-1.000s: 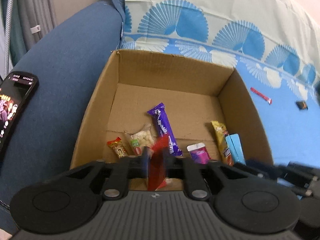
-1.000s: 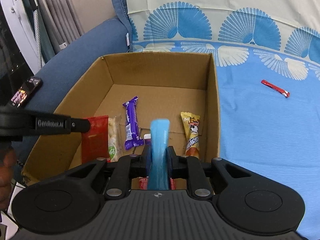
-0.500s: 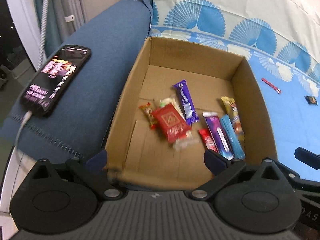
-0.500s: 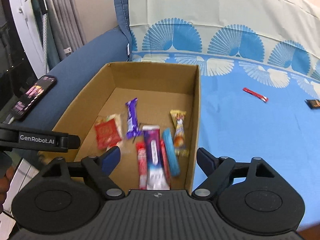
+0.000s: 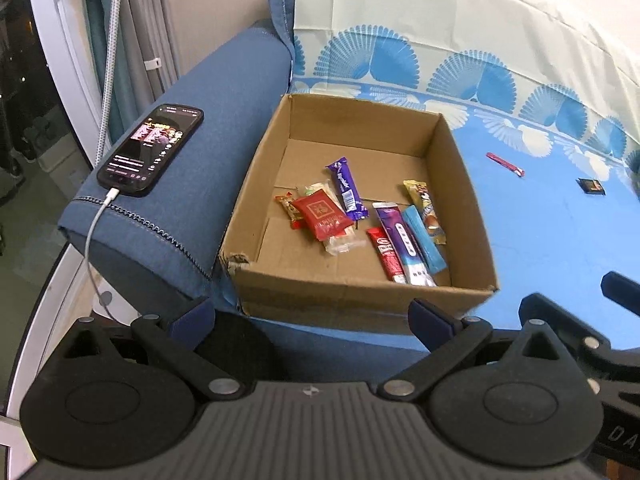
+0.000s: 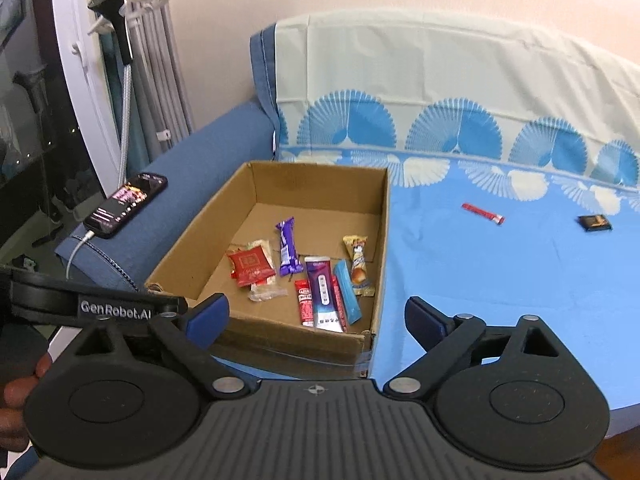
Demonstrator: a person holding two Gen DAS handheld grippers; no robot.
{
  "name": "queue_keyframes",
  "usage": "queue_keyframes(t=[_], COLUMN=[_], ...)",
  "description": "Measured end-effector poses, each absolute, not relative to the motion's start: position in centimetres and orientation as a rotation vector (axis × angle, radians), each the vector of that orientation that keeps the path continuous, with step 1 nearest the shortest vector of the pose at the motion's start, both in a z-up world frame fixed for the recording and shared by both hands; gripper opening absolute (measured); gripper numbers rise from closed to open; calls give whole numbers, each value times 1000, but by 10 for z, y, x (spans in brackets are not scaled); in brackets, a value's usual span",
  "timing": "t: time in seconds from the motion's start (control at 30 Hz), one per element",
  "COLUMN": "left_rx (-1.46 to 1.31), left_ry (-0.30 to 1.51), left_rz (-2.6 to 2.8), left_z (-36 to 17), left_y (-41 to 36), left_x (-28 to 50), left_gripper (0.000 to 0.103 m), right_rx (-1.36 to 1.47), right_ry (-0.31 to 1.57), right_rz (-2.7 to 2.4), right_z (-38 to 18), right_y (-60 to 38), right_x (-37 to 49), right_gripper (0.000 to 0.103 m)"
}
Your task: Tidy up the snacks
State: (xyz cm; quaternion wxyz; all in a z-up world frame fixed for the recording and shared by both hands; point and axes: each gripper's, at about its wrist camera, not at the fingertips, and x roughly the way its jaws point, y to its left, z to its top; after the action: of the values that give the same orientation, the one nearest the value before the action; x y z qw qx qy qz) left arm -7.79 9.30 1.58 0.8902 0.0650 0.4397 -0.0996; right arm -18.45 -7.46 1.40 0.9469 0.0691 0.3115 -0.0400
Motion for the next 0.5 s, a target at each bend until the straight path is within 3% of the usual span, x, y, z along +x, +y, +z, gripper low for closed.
queue_keyframes(t=[0.5], left_rx=[149], left_ry=[842], left_rz=[-216], left_z=[39], left_y=[94], left_x=[-118], left_gripper=[103], right_rx=[142], right_ry=[557], right_rz=[-62], right_z=[30], right_y=[-71], right_x=[-228], right_gripper=[100])
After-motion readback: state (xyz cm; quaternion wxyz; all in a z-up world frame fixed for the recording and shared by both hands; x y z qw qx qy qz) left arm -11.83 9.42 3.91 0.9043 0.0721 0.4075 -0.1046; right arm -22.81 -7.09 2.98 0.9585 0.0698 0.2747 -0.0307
